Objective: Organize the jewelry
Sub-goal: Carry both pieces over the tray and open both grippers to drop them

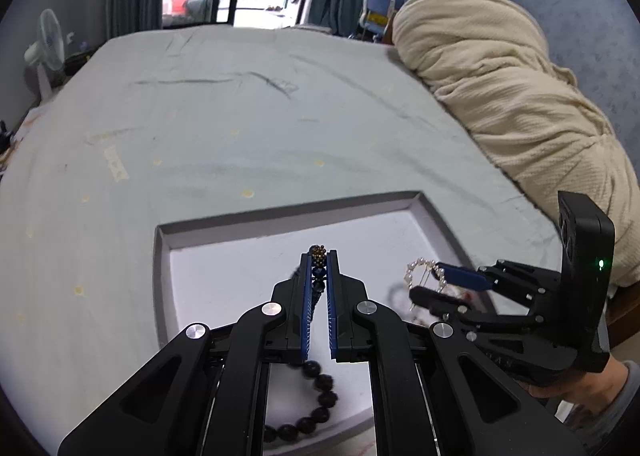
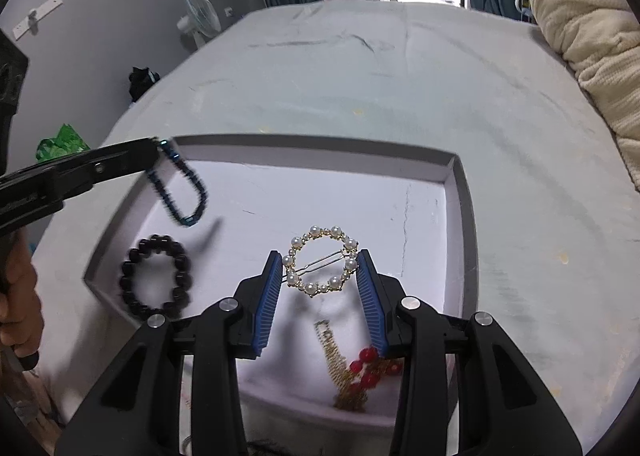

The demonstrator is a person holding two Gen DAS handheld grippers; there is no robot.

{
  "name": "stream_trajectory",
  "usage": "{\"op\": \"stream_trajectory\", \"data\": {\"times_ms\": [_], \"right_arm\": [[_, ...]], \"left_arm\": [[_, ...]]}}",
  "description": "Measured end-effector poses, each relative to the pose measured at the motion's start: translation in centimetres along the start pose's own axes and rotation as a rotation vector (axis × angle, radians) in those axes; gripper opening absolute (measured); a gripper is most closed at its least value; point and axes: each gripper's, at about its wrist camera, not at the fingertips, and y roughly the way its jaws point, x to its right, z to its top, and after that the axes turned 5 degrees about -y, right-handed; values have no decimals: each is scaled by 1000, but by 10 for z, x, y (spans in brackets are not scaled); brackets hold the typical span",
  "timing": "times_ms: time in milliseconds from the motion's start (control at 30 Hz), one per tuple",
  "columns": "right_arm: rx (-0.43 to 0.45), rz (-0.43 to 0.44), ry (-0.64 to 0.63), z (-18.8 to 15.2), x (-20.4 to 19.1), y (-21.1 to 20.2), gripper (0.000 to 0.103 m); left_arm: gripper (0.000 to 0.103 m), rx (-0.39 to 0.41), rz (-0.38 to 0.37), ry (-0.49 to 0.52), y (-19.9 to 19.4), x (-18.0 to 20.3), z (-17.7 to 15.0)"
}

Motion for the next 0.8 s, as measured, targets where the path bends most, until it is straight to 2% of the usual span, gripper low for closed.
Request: {"op": "stream_trajectory", "data": {"times_ms": [300, 367, 400, 467, 600, 667, 800], "right_arm": [[-48, -13, 5, -3, 5, 19, 39], [-47, -28, 3, -3, 4, 18, 44], [-45, -37, 3, -3, 3, 16, 48], [-26, -39, 0, -2, 3, 10, 54], [12, -49, -9, 0, 3, -11, 54], [33, -53, 1, 0, 6, -21, 56], [73, -53, 34, -3, 13, -41, 56]], "left_arm": [[8, -103, 94, -16, 33, -16, -13], [8, -122, 114, -28, 36, -20, -15], [11, -126, 118, -36, 35, -22, -15], [42, -121, 127, -53, 31, -25, -15], [54, -76, 133, -46, 13, -22, -12], [70, -56, 122, -53, 4, -20, -10], [72, -31, 113, -49, -12, -14, -11]]}}
